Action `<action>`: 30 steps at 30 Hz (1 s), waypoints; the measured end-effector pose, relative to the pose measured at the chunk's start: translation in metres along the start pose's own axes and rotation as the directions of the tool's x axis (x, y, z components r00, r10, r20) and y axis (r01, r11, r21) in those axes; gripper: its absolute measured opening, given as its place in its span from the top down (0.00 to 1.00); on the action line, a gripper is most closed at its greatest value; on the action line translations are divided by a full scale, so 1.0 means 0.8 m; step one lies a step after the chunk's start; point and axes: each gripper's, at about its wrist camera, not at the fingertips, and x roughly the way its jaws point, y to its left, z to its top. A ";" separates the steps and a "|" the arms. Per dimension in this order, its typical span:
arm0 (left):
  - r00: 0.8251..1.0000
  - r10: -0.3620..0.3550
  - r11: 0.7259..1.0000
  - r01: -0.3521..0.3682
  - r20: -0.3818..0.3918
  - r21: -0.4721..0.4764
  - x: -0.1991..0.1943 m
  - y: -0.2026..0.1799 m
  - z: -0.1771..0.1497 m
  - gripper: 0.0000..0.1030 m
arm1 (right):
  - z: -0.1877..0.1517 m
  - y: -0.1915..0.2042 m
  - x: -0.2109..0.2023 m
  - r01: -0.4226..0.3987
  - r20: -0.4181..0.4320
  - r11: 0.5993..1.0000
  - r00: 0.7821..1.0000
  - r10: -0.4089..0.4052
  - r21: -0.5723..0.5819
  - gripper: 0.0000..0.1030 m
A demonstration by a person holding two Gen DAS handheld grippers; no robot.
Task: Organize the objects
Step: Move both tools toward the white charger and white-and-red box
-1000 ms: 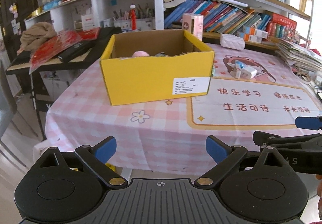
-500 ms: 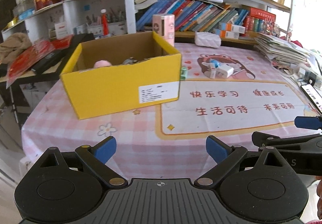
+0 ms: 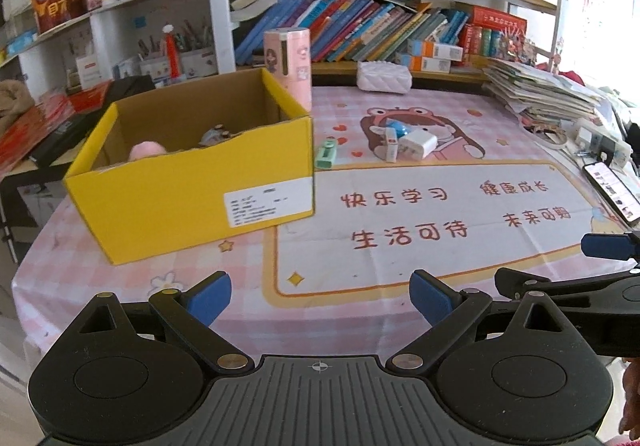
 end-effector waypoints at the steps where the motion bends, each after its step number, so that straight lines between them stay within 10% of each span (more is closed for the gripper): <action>1: 1.000 -0.003 1.000 0.003 -0.001 0.003 0.002 -0.002 0.001 0.05 | 0.001 -0.002 0.002 0.002 -0.002 1.000 1.000 -0.002 0.002 0.10; 30: 1.000 -0.015 1.000 0.015 0.021 -0.015 0.086 -0.056 0.077 0.05 | 0.069 -0.073 0.079 -0.029 -0.005 1.000 1.000 0.029 0.007 0.12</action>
